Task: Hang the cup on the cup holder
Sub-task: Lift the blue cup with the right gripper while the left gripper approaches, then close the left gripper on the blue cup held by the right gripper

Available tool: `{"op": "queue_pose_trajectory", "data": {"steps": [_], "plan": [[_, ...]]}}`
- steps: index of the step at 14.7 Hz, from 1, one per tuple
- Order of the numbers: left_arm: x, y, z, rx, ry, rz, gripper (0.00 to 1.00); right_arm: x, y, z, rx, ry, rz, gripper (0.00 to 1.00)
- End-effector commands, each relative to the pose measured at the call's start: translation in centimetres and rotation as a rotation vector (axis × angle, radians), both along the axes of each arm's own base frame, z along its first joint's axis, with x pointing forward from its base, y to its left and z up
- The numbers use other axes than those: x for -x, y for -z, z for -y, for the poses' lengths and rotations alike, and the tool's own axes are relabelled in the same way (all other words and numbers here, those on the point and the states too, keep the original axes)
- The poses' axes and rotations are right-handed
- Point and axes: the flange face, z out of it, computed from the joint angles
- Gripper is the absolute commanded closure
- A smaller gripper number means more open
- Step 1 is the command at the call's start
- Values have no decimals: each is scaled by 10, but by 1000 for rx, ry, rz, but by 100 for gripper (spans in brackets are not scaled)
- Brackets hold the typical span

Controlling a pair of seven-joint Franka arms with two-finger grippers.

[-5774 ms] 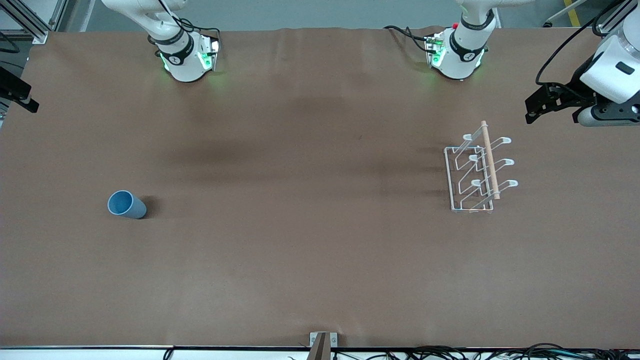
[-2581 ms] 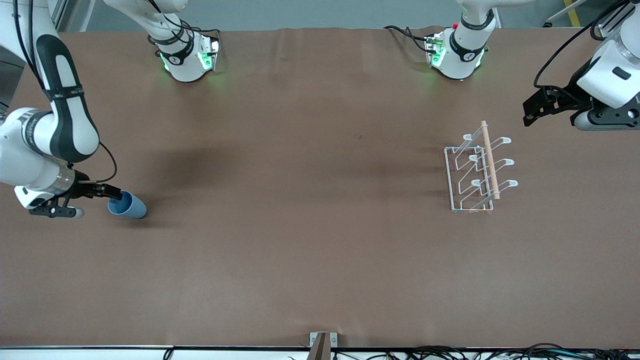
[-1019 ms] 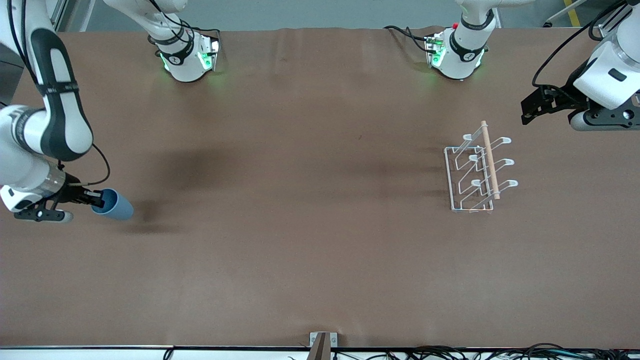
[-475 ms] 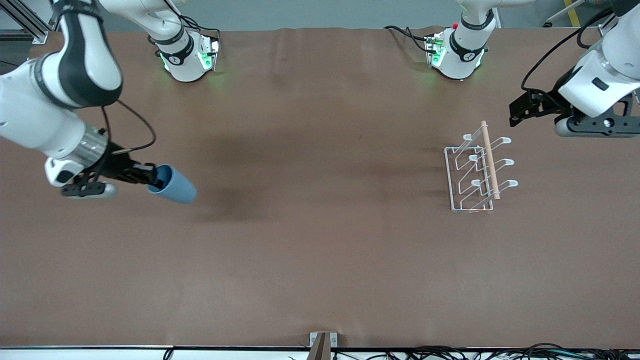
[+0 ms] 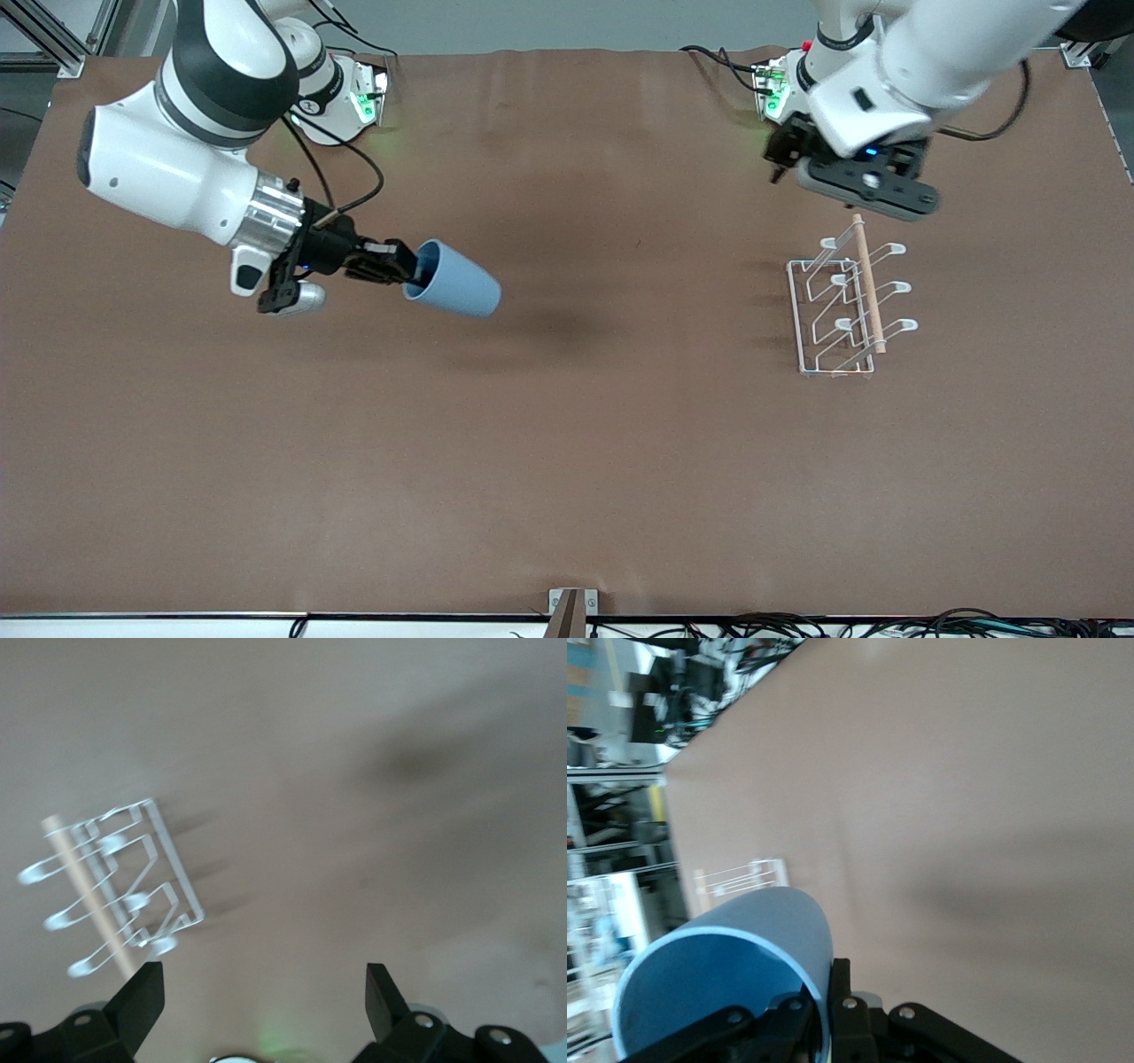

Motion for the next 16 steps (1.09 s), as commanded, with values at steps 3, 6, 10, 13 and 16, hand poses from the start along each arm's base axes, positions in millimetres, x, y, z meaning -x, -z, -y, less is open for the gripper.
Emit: {"op": "queue_pose_trajectory", "data": {"steps": [3,6,10,13,16], "plan": [[21,-16,87,100,213,89,0,16,-10,-33,-191,-44,-15,100],[24,-8,121,134,385,109,0,26,-7,-44,-279,-124,-44,100],[34,-13,161,191,541,166,0,35,-6,-47,-301,-195,-96,100],[45,-1,192,222,610,185,0,40,-5,-51,-313,-245,-104,98],[58,3,213,283,640,173,0,47,5,-54,-344,-374,-86,96]]}}
